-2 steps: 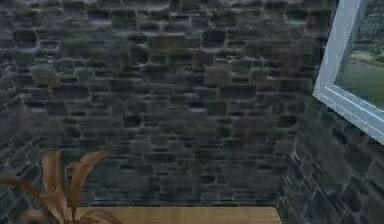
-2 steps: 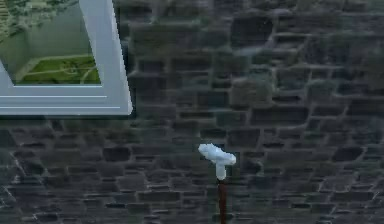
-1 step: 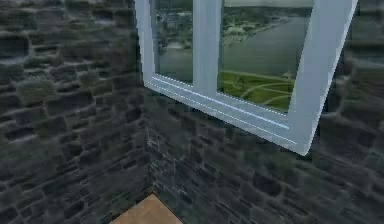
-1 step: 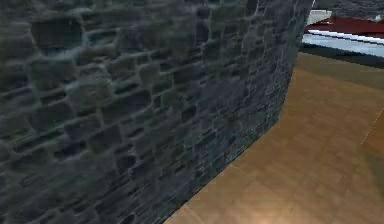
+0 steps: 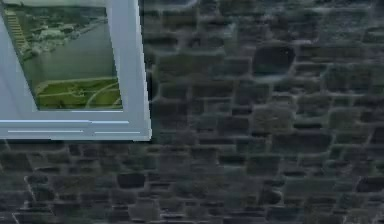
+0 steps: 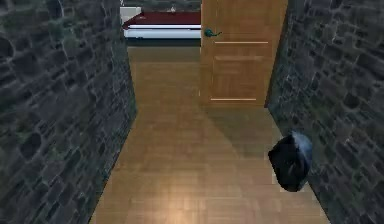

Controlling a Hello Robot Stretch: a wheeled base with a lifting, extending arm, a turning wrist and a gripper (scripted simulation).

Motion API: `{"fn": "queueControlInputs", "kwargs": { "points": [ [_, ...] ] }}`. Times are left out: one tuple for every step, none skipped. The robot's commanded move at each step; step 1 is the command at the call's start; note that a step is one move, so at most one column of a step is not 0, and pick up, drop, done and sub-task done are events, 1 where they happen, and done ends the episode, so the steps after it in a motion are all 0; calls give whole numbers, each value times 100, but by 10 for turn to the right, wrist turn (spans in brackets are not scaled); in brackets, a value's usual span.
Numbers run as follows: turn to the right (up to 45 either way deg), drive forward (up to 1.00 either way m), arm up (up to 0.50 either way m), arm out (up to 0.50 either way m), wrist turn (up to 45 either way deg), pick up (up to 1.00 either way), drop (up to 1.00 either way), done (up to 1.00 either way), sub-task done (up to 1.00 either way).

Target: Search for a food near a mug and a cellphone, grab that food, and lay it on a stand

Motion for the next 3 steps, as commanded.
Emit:
{"fn": "queueControlInputs", "kwargs": {
  "points": [
    [450,0,0,0,0,0,0,0,0],
    [420,0,0,0,0,0,0,0,0],
    [0,100,0,0,0,0,0,0,0]
  ]
}}
